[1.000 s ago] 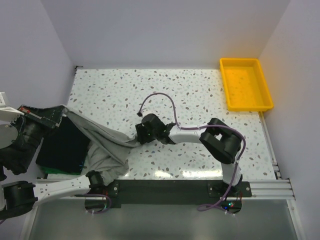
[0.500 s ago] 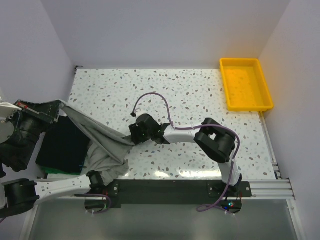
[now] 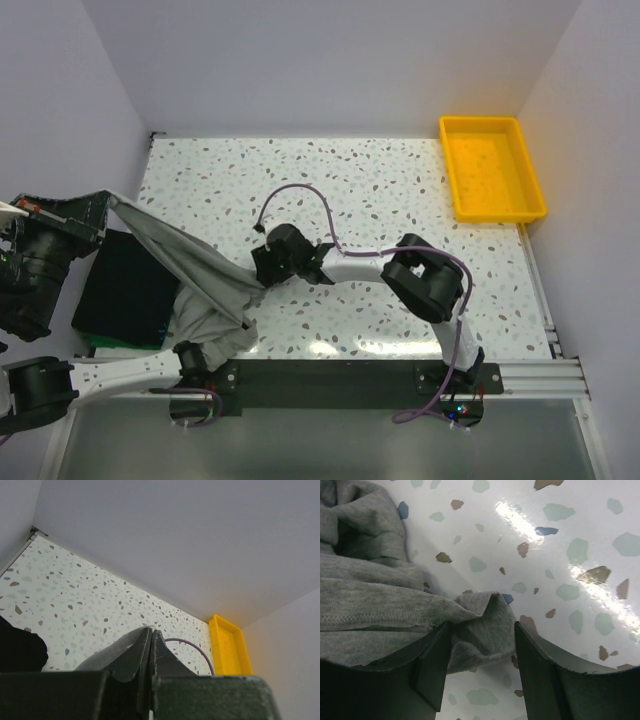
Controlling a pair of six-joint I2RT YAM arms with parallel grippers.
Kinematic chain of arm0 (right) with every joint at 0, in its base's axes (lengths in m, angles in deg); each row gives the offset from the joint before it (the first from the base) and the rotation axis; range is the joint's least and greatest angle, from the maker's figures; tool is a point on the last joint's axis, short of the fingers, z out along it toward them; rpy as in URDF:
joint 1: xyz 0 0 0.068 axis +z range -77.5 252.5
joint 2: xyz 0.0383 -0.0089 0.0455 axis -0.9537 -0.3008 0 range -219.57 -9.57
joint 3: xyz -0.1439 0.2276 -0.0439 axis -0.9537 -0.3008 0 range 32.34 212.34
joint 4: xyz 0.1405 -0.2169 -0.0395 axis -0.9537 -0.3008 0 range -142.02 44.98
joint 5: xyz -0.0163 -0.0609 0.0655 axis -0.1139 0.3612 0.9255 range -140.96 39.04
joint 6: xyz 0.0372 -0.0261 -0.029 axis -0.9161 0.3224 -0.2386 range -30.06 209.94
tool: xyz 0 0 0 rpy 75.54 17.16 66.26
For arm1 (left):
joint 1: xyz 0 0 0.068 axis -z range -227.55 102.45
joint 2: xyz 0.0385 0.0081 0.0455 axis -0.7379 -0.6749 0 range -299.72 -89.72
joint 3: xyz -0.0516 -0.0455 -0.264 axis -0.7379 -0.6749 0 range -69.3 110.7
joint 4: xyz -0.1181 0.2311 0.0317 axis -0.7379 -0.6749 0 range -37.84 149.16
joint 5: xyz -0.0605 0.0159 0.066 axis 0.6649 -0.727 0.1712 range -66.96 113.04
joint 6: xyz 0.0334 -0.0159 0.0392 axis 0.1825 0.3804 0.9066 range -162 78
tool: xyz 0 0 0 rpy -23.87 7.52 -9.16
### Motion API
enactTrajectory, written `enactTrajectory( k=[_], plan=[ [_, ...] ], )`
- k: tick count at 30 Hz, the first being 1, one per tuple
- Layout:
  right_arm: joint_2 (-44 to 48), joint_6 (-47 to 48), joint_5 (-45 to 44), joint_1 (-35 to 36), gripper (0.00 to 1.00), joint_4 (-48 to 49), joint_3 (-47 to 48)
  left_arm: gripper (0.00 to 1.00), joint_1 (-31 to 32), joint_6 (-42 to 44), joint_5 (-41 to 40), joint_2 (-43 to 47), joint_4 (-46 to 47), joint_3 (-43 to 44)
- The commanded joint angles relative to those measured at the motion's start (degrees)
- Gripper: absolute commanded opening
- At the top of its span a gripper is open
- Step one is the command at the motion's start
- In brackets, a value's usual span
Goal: Fold and stack the t-shirts
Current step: Flatten the tshirt out
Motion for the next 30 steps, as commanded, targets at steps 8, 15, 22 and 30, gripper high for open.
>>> enactTrajectory(
  k=[8, 15, 22, 30],
  plan=[
    [1.3, -7.8, 2.2, 0.6, 0.51, -3.7, -4.6, 0.0, 0.9, 2.7, -2.9, -0.4, 5.1, 1.7],
    [3.6, -15.8, 2.6, 0.5, 0.51, -6.3, -8.7, 0.0, 1.0, 2.8, -3.6, 0.6, 5.8, 0.7],
    [4.8, -23.1, 3.3, -1.2, 0.5, -5.4, -11.1, 0.0, 1.0, 2.0, -3.8, 2.2, 5.7, -0.8],
    [3.0, -28.2, 6.9, -3.6, 0.34, 0.1, -14.3, 0.0, 1.2, 1.9, -3.9, 2.5, 5.8, -1.1]
  ],
)
